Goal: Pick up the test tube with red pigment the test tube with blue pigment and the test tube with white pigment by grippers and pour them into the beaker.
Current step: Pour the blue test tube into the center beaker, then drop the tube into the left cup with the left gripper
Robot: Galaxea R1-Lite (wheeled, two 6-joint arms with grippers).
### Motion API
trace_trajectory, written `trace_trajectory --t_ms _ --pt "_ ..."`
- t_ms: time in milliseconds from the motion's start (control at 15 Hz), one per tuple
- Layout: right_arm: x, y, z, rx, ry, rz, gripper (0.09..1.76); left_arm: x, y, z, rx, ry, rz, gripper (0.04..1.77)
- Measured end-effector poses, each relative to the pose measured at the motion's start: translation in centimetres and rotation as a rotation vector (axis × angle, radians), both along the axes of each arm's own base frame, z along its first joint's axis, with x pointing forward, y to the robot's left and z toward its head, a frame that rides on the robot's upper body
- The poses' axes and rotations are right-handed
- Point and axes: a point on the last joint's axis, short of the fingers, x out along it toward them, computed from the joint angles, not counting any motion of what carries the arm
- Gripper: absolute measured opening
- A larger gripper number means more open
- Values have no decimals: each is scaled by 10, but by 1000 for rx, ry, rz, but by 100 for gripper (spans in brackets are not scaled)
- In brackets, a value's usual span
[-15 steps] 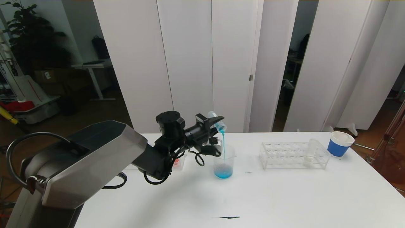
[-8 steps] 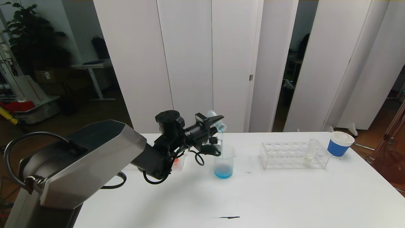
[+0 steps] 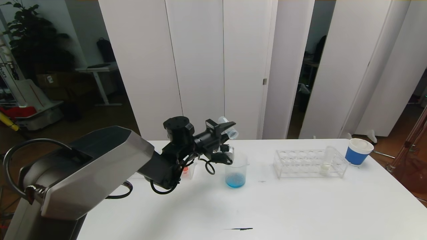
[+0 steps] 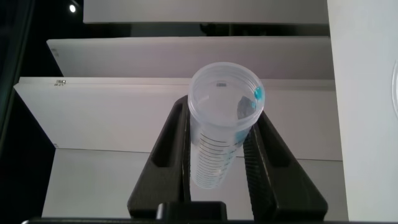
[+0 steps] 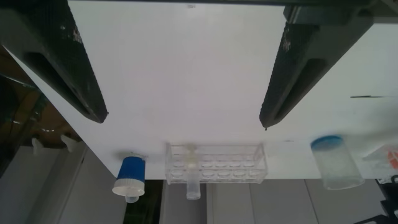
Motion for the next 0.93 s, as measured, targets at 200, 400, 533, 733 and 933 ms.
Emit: trace_trajectory --t_ms 200,400,533,733,933 --pt "0 0 0 0 0 0 175 -2 1 -2 4 13 18 58" --pt "0 0 0 0 0 0 175 -4 5 4 -23 33 125 58" --pt "0 0 0 0 0 0 175 -5 7 16 -84 64 184 58" --pt "0 0 0 0 0 0 175 -10 14 39 -233 159 351 58" --pt "0 0 0 0 0 0 175 -20 23 63 -394 370 443 58"
